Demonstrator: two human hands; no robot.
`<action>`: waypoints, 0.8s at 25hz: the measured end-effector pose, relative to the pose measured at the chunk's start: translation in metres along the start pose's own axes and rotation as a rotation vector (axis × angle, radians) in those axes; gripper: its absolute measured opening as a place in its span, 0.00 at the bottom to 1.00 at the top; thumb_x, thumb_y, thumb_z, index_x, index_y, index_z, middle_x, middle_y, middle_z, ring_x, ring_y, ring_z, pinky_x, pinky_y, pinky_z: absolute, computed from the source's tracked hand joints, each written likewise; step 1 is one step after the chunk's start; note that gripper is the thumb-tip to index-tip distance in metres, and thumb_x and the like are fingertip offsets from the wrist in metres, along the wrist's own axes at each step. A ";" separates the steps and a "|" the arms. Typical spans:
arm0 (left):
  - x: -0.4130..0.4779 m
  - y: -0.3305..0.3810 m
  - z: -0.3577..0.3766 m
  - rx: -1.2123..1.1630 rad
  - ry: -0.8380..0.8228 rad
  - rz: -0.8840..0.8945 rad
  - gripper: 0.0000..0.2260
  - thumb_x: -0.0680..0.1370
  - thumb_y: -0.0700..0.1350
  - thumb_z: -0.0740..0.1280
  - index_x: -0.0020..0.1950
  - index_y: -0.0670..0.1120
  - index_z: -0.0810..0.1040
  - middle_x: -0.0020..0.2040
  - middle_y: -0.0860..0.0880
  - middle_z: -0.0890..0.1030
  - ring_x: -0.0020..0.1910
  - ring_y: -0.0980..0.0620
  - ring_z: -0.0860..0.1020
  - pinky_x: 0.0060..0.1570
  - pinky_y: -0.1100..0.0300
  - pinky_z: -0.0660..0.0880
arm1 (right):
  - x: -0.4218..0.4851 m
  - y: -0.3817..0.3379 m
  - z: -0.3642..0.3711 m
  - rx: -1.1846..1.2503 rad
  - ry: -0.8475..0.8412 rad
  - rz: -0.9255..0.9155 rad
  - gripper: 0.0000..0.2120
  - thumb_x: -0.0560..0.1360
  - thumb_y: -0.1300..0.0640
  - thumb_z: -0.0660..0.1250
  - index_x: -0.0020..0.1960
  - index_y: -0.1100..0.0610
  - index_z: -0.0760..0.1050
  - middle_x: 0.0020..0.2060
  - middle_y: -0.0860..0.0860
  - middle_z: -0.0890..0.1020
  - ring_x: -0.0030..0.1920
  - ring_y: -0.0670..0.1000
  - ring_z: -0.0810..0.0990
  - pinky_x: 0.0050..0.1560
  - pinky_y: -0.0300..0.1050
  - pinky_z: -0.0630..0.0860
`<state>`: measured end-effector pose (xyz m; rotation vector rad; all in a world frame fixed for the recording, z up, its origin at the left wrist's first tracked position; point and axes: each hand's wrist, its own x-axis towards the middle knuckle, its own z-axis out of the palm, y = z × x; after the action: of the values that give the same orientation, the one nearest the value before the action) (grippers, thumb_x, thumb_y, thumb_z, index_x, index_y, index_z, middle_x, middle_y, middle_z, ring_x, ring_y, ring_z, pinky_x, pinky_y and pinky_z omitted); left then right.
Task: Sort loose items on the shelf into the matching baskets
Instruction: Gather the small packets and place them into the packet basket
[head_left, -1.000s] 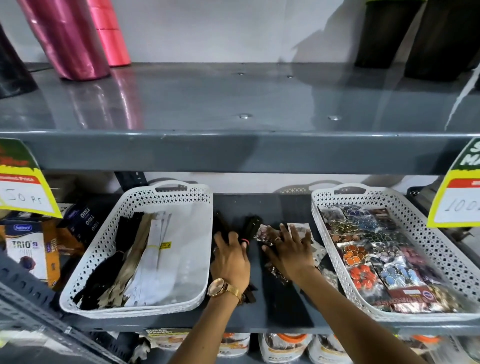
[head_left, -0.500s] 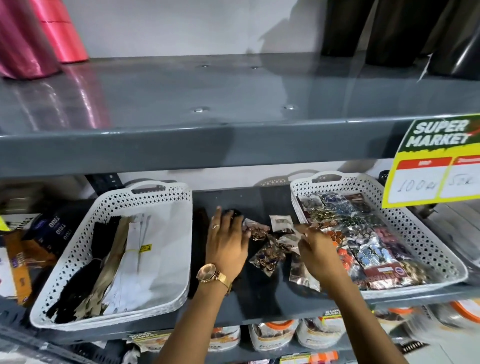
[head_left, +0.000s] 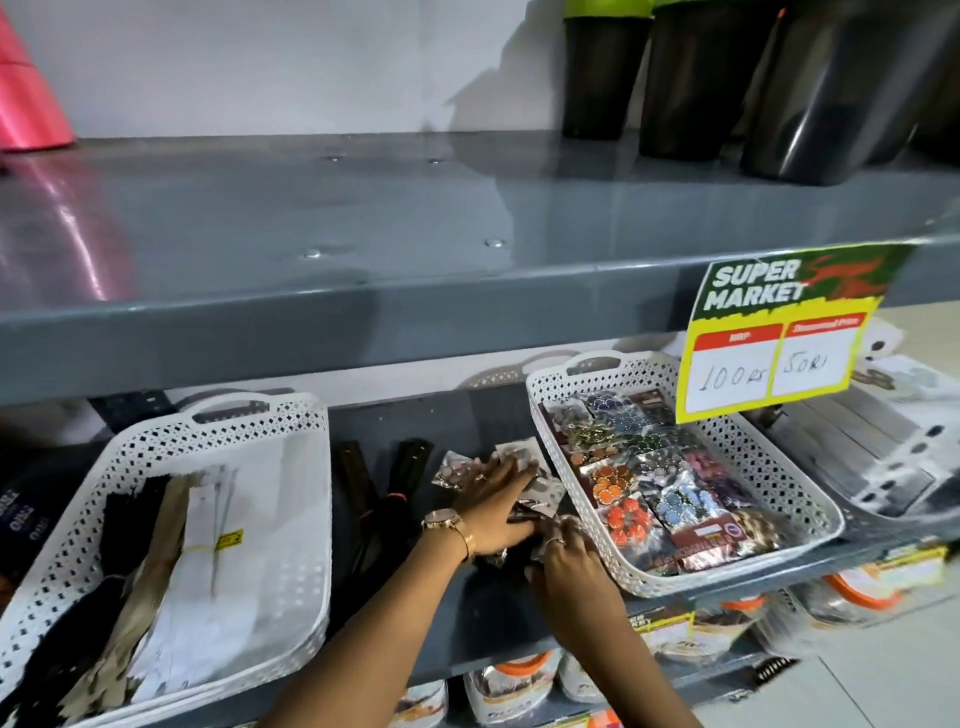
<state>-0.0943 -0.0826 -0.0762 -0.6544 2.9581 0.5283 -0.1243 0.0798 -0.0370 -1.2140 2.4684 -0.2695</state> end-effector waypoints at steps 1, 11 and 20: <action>-0.002 0.001 0.004 -0.079 0.044 0.028 0.33 0.76 0.56 0.63 0.77 0.55 0.51 0.79 0.50 0.48 0.78 0.48 0.45 0.76 0.51 0.41 | 0.000 -0.002 0.003 0.013 -0.006 -0.008 0.25 0.80 0.56 0.56 0.74 0.63 0.56 0.74 0.60 0.60 0.70 0.60 0.66 0.69 0.51 0.67; -0.013 0.009 0.018 -0.136 0.227 -0.259 0.29 0.79 0.61 0.49 0.77 0.50 0.51 0.79 0.42 0.48 0.78 0.44 0.43 0.76 0.50 0.38 | -0.010 0.005 0.012 0.088 0.100 -0.036 0.31 0.79 0.64 0.56 0.77 0.61 0.45 0.78 0.57 0.51 0.77 0.56 0.54 0.73 0.48 0.64; -0.002 0.005 0.000 -0.285 0.355 -0.061 0.30 0.79 0.57 0.58 0.77 0.50 0.50 0.78 0.52 0.50 0.77 0.54 0.43 0.75 0.54 0.40 | -0.009 0.011 0.014 0.069 0.149 0.021 0.35 0.77 0.51 0.64 0.77 0.58 0.50 0.76 0.56 0.59 0.70 0.56 0.69 0.66 0.46 0.72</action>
<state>-0.0942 -0.0772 -0.0745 -0.9525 3.2004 0.9291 -0.1217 0.0939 -0.0516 -1.1782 2.5726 -0.4502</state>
